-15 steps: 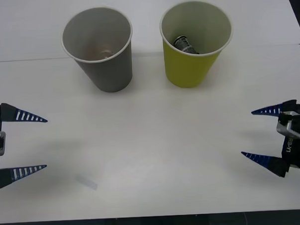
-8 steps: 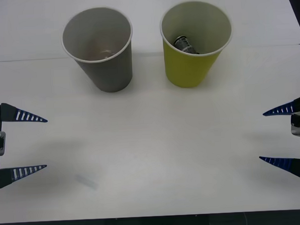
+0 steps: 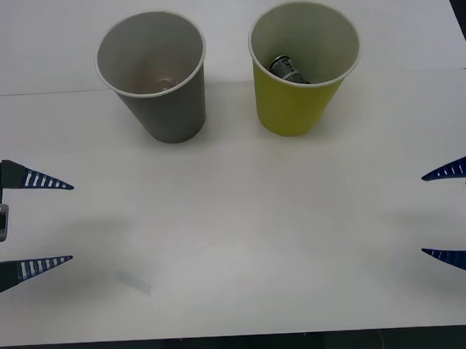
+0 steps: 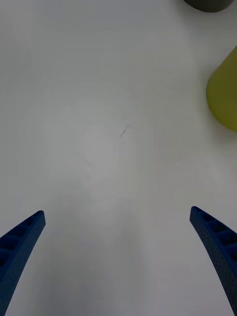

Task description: Put the can into the green bin and the plastic bottle into the gray bin

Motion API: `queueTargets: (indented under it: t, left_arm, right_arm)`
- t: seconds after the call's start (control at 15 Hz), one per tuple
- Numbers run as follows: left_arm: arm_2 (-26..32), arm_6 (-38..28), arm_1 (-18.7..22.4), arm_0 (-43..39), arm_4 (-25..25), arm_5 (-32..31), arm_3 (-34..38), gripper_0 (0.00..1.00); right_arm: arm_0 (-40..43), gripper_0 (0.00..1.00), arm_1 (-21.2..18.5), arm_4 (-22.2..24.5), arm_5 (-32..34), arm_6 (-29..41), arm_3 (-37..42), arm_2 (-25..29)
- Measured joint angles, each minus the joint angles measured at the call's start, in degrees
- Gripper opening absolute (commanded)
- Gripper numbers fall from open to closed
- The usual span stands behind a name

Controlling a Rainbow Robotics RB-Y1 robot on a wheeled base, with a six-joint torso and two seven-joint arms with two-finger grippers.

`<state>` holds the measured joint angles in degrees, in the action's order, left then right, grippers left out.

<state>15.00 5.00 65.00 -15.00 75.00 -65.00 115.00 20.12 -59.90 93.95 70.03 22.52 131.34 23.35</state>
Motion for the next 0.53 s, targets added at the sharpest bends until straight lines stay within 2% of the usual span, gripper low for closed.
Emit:
queueTargets:
  t: [0.33,0.53]
  left_arm:
    - [0.0,0.0,0.0,0.0,0.0,0.0,0.0,1.0]
    - [0.0,0.0,0.0,0.0,0.0,0.0,0.0,1.0]
  right_arm:
    - [1.71,1.0,-2.9,-1.14,-0.18,0.6,1.51,1.41]
    - [2.38,1.0,-2.97,-1.15,-0.24,1.01,2.08,1.96]
